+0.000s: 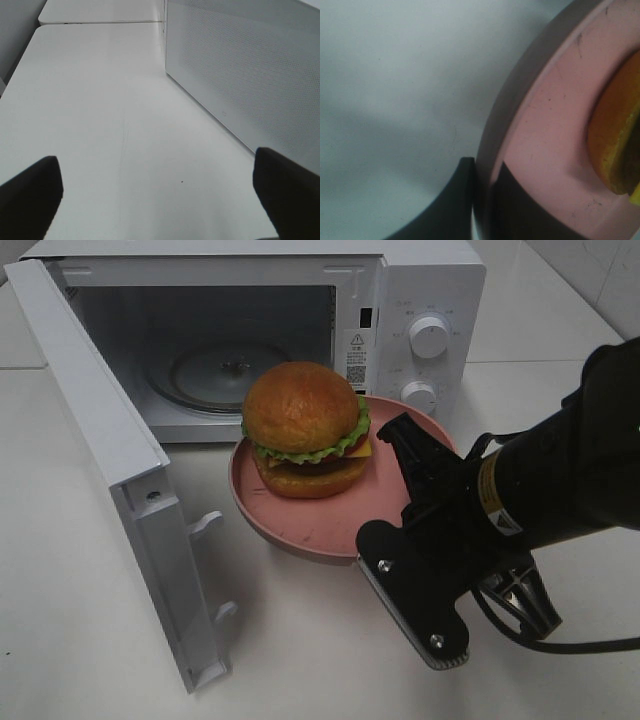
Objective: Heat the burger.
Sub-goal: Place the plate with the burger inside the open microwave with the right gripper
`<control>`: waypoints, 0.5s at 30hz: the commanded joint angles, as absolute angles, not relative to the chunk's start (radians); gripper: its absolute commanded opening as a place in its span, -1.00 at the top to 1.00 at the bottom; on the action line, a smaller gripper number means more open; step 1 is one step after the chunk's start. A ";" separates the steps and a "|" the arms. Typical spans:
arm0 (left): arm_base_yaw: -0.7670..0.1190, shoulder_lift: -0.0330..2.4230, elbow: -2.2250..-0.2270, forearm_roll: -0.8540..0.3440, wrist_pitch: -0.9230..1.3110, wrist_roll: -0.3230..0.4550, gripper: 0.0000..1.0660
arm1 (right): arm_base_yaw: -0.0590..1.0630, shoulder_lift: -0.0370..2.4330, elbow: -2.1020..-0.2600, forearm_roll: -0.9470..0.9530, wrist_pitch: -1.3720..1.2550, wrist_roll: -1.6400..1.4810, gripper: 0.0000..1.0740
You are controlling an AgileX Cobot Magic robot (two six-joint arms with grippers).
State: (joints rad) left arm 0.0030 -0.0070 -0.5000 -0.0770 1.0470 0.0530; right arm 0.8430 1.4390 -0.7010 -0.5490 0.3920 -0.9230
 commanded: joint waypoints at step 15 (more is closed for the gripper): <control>0.001 -0.031 -0.497 -0.078 1.038 0.051 -0.83 | 0.707 1.431 -0.790 -0.126 0.334 -1.490 1.00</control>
